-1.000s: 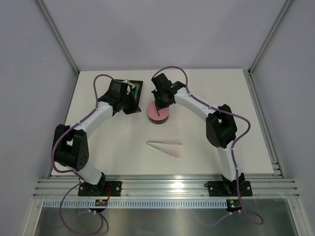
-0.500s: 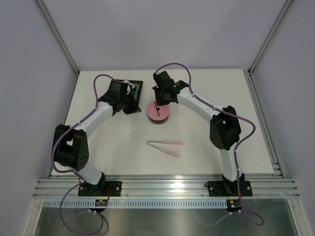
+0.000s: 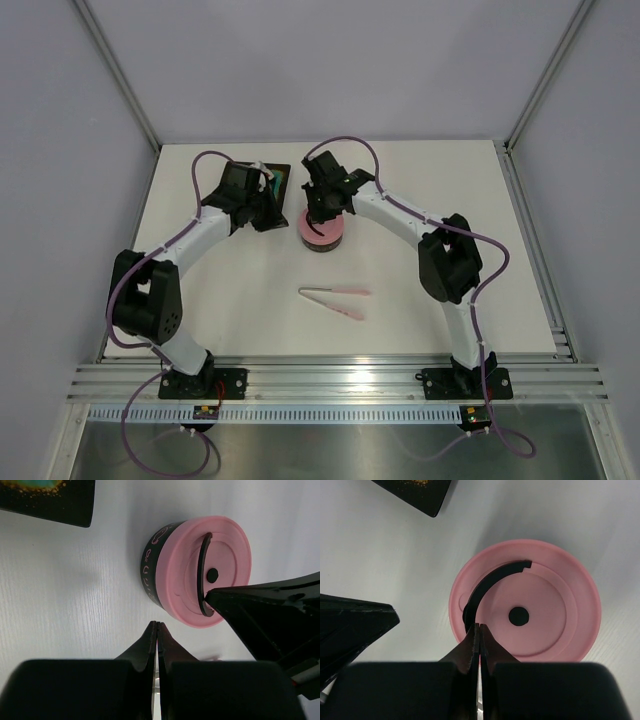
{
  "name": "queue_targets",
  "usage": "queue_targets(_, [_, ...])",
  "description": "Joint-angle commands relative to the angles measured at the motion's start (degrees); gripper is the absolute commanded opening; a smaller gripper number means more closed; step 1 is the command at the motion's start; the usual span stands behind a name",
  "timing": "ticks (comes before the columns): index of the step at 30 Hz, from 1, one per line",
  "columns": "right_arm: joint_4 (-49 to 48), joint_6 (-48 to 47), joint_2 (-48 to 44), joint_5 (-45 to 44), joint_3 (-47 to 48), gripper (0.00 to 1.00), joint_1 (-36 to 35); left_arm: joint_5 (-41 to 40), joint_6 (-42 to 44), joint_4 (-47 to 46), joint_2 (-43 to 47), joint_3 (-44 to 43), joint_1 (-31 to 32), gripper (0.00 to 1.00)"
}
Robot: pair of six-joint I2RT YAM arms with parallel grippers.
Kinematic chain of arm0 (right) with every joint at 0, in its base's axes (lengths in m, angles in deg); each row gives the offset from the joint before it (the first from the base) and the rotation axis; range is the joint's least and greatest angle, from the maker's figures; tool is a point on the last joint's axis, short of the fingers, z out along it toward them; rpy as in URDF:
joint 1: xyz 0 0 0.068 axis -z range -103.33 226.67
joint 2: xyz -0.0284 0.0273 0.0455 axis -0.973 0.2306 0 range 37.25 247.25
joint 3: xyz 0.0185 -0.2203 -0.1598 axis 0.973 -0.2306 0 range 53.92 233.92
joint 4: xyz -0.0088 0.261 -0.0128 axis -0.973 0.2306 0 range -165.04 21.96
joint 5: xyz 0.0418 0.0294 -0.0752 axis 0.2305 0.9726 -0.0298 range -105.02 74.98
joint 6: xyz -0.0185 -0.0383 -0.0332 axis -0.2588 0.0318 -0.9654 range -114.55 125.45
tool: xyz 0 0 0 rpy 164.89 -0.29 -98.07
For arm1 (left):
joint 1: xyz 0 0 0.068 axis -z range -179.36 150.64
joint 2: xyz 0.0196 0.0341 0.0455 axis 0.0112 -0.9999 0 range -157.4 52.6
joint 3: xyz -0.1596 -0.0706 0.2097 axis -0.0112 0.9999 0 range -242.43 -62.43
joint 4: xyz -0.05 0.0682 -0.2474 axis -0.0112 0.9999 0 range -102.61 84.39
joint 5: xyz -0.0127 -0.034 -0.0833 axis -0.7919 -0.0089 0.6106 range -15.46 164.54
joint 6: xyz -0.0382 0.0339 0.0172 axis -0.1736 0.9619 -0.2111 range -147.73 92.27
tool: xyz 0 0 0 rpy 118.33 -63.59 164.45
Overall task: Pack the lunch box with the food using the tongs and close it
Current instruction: Close the box lid on the packing box.
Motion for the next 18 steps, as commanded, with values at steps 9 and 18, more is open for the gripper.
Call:
queue_targets(9, [-1.71, -1.48, -3.38, -1.01, -0.3, 0.0, -0.62, 1.94, -0.95, -4.77, -1.99, 0.71, 0.09, 0.0])
queue_targets(18, [-0.75, -0.86, -6.55, -1.98, -2.68, 0.0, 4.83, -0.35, 0.54, -2.4, -3.04, -3.85, 2.72, 0.0])
